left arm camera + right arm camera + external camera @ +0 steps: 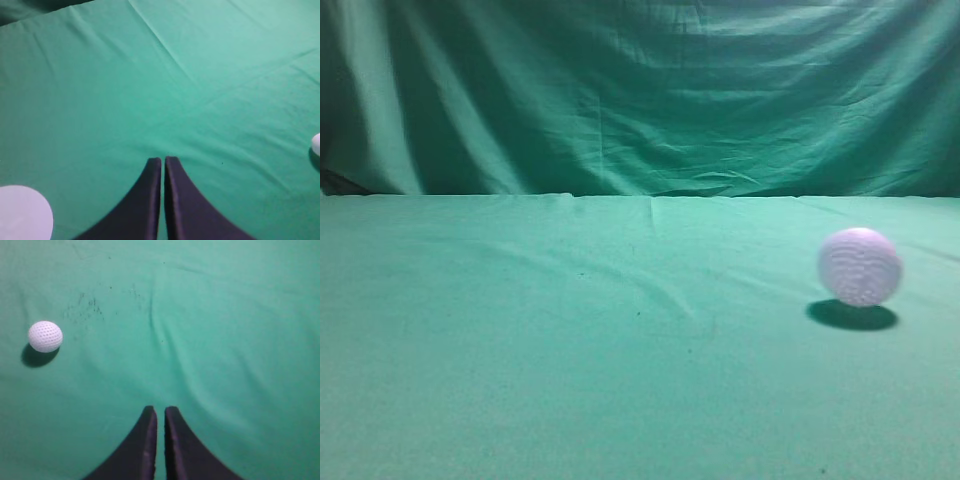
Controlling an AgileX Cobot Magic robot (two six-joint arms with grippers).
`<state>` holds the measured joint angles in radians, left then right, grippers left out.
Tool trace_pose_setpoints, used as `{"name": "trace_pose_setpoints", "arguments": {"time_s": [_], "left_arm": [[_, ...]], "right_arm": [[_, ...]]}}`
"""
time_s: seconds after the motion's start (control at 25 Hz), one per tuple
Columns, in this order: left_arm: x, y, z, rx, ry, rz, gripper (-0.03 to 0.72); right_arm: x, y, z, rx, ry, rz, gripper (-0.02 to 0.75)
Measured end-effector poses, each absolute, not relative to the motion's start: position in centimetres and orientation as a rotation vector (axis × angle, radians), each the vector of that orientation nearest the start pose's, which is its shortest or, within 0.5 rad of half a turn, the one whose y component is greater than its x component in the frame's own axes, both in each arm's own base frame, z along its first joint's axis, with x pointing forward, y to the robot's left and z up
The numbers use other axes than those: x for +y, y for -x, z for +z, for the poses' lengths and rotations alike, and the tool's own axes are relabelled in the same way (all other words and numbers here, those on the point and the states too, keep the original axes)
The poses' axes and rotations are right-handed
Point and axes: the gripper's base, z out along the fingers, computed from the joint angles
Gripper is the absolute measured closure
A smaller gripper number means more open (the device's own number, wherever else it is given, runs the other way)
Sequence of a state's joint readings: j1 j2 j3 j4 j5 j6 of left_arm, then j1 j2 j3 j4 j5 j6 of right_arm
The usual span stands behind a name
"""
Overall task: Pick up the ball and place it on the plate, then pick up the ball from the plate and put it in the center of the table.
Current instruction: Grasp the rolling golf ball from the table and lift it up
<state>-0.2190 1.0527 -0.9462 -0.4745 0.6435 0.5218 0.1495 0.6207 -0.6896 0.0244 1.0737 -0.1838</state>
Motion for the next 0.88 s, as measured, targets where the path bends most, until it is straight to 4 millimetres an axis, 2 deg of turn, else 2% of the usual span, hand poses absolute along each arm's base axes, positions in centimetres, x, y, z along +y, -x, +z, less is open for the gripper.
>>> {"name": "trace_pose_setpoints", "arguments": {"time_s": [0.24, 0.48, 0.64, 0.88], "left_arm": [[-6.0, -17.5, 33.0, 2.103, -0.487, -0.283, 0.688], [-4.9, -14.5, 31.2, 2.041, -0.463, -0.235, 0.688], [-4.5, -13.5, 30.2, 2.037, -0.476, -0.196, 0.688], [-4.3, -13.4, 29.6, 2.051, -0.487, -0.177, 0.688]], "right_arm": [[1.6, -9.1, 30.5, 2.481, 0.422, 0.016, 0.688], [2.0, -10.0, 29.8, 2.565, 0.478, 0.023, 0.688], [2.3, -10.8, 29.3, 2.609, 0.493, 0.024, 0.688], [3.4, -12.9, 27.6, 2.739, 0.532, 0.039, 0.688]]}}
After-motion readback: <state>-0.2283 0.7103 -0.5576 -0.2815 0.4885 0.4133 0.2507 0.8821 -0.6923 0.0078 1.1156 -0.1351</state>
